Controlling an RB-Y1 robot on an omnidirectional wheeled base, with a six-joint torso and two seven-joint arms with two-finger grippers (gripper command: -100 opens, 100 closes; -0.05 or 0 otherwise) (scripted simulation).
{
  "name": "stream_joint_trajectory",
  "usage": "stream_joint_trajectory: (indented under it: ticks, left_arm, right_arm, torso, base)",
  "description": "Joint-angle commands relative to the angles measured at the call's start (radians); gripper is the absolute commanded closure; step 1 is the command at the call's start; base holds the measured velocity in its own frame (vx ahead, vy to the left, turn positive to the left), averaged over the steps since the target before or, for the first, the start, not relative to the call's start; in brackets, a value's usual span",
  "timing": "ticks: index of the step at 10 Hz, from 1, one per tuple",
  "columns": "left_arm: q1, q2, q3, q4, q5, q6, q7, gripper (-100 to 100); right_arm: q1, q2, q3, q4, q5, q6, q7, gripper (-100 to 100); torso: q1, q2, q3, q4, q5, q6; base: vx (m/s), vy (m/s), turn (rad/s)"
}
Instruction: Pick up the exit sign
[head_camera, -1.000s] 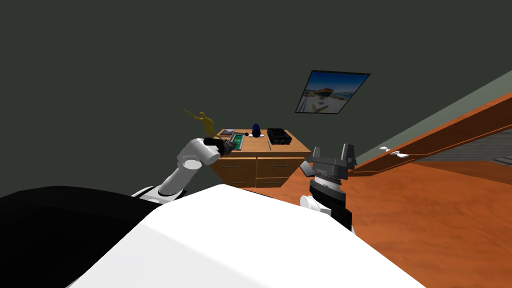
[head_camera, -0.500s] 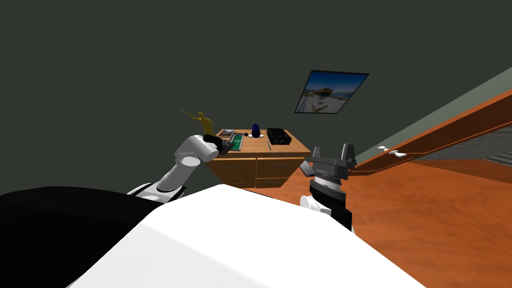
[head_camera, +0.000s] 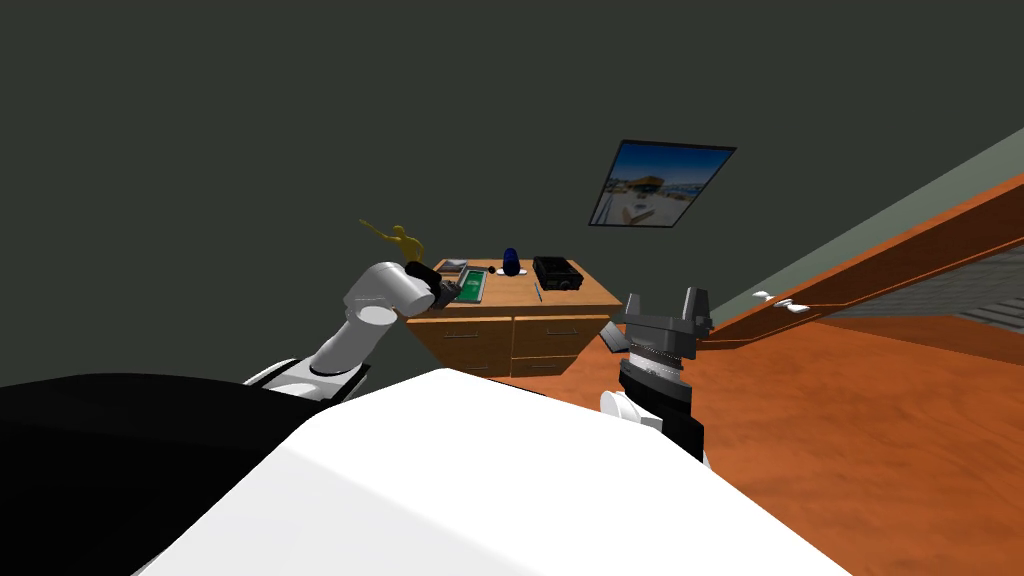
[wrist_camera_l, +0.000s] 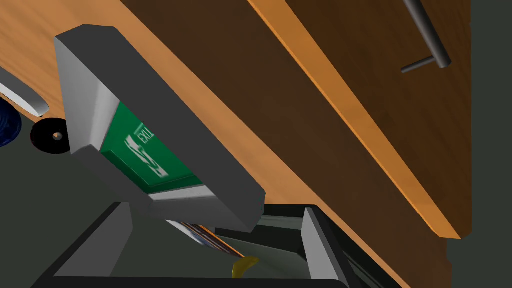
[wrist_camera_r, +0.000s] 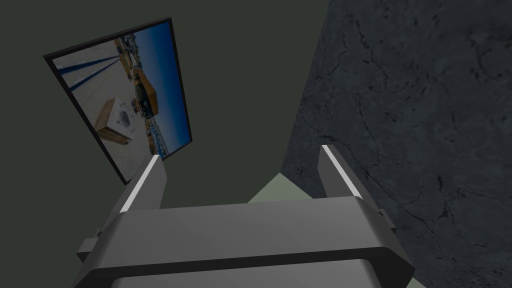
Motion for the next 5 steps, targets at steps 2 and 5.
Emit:
stream_joint_trajectory:
  ticks: [2, 5]
  left_arm:
    - [-0.011, 0.013, 0.012, 0.004, 0.014, 0.051, -0.003, -100]
    - [-0.019, 0.020, 0.017, 0.007, 0.021, 0.076, -0.004, -100]
  right_arm:
    - [0.000, 0.000, 0.000, 0.000, 0.000, 0.000, 0.000, 0]
    - [0.000, 0.000, 0.000, 0.000, 0.000, 0.000, 0.000, 0]
  torso:
    - [0.000, 0.000, 0.000, 0.000, 0.000, 0.000]
    - [-0.001, 0.000, 0.000, 0.000, 0.000, 0.000]
  base:
    - [0.011, 0.012, -0.005]
    - [0.008, 0.009, -0.009]
